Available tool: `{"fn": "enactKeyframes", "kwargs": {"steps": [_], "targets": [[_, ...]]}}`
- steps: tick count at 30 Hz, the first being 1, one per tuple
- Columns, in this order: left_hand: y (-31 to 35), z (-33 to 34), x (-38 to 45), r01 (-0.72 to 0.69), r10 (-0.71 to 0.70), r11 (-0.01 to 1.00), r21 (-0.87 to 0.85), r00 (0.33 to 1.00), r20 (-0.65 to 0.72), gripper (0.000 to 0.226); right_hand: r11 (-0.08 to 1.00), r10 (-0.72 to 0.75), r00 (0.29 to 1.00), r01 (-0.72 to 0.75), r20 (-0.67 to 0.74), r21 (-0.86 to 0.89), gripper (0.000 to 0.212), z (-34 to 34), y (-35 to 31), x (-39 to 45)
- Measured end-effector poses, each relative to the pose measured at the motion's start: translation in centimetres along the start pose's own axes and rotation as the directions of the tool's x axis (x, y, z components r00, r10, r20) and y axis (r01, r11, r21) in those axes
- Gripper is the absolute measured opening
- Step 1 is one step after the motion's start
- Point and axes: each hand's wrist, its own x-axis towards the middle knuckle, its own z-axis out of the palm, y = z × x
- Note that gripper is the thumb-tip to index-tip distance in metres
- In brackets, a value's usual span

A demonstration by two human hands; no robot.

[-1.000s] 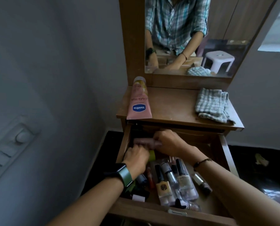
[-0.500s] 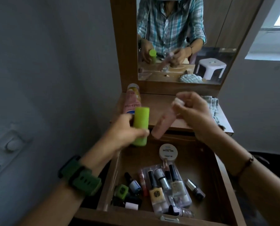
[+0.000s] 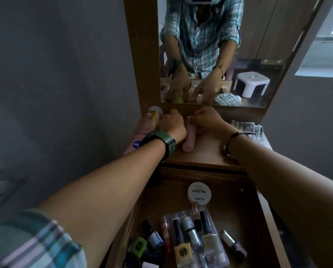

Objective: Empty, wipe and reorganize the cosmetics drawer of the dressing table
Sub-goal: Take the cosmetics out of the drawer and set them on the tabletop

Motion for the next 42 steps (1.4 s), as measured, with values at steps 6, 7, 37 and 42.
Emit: {"fn": "enactKeyframes", "kwargs": {"steps": [6,7,37,42], "targets": [[0.7,-0.5,-0.6,-0.139,0.138,0.987,0.076,0.990,0.014,0.036,0.998,-0.055,0.994,0.057,-0.096,0.019,0.017,0.8,0.7,-0.1],[0.7,-0.7,-1.0,-0.136,0.134,0.988,0.078,0.991,0.026,0.035,0.997,-0.072,0.988,0.070,-0.140,-0.024,0.021,0.6,0.7,-0.8],[-4.1,2.3,-13.8,0.174,-0.107,0.684,-0.709,0.985,0.139,0.029,0.986,-0.121,0.983,0.103,-0.140,-0.128,0.051,0.4,4.0,-19.5],[-0.2,-0.5,-11.2,0.093,-0.027,0.657,-0.748,0.995,0.100,0.026,0.948,-0.274,0.935,0.223,-0.225,-0.226,0.053,-1.9,2.0,-17.1]]}}
